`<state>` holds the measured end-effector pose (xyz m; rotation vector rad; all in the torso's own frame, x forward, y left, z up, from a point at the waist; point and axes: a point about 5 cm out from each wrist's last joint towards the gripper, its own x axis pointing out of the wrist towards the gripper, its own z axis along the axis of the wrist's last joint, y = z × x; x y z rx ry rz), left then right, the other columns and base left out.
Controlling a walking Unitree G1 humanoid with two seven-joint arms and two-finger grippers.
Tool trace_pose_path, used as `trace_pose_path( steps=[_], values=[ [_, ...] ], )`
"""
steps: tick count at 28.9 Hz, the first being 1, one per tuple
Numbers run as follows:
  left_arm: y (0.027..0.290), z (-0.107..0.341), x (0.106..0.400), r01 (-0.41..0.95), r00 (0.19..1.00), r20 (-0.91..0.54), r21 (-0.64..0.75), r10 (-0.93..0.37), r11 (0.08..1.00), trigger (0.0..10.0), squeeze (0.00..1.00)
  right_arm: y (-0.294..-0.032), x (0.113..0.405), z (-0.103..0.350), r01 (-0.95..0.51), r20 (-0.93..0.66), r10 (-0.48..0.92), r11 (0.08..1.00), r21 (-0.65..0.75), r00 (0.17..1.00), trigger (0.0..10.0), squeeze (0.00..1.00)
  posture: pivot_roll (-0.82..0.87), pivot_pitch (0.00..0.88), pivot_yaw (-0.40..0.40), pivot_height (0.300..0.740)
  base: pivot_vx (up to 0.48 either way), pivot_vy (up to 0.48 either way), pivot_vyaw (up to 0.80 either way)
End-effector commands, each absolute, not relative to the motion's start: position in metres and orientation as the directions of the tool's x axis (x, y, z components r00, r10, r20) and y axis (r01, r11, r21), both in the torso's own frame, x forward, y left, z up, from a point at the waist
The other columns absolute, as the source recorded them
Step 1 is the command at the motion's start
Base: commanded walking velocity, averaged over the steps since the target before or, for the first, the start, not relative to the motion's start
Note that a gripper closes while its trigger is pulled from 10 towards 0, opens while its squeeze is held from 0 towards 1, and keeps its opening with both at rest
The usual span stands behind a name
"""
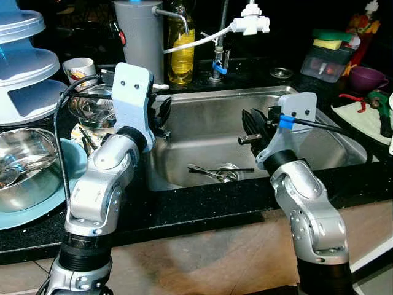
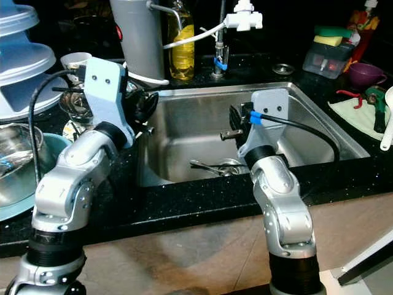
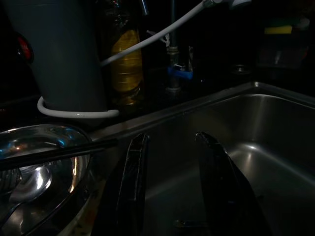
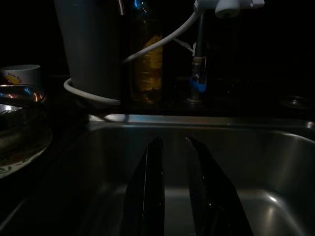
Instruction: Kitchen organization
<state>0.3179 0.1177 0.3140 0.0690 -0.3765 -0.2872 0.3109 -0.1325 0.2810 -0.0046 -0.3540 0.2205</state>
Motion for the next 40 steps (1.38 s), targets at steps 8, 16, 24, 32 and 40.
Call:
trace_pose_path(
  steps=[8, 16, 24, 32, 40],
  values=[
    [0.119, 0.309, 0.315, 0.27, 0.893, 0.338, 0.122, -0.296, 0.955, 10.0, 0.0, -0.128, 0.307, 0.277, -0.226, 0.328, 0.224, 0.974, -0.033, 0.918, 10.0, 0.0, -0.04, 0.137, -0.028, 0.74, -0.32, 0.0, 0.0],
    [0.12, 0.31, 0.316, 0.256, 0.897, 0.339, 0.122, -0.283, 0.959, 10.0, 0.0, -0.128, 0.309, 0.279, -0.247, 0.318, 0.24, 0.969, -0.021, 0.917, 10.0, 0.0, -0.04, 0.124, -0.033, 0.74, -0.38, 0.0, 0.0],
    [0.118, 0.3, 0.318, 0.28, 0.904, 0.303, 0.115, -0.302, 0.953, 10.0, 0.0, -0.136, 0.309, 0.276, -0.215, 0.302, 0.213, 0.976, -0.026, 0.929, 10.0, 0.0, -0.06, 0.141, -0.015, 0.74, -0.351, 0.0, 0.0],
    [0.124, 0.272, 0.321, 0.239, 0.942, 0.215, 0.109, -0.258, 0.965, 10.0, 0.0, -0.136, 0.303, 0.266, -0.22, 0.254, 0.223, 0.975, -0.041, 0.941, 10.0, 0.0, -0.07, 0.151, -0.039, 0.74, -0.153, 0.0, 0.0],
    [0.129, 0.241, 0.313, 0.184, 0.976, 0.097, 0.093, -0.193, 0.979, 10.0, 0.0, -0.131, 0.3, 0.248, -0.247, 0.187, 0.245, 0.969, -0.017, 0.951, 10.0, 0.0, -0.08, 0.155, -0.054, 0.74, 0.0, 0.0, 0.0]
  ],
)
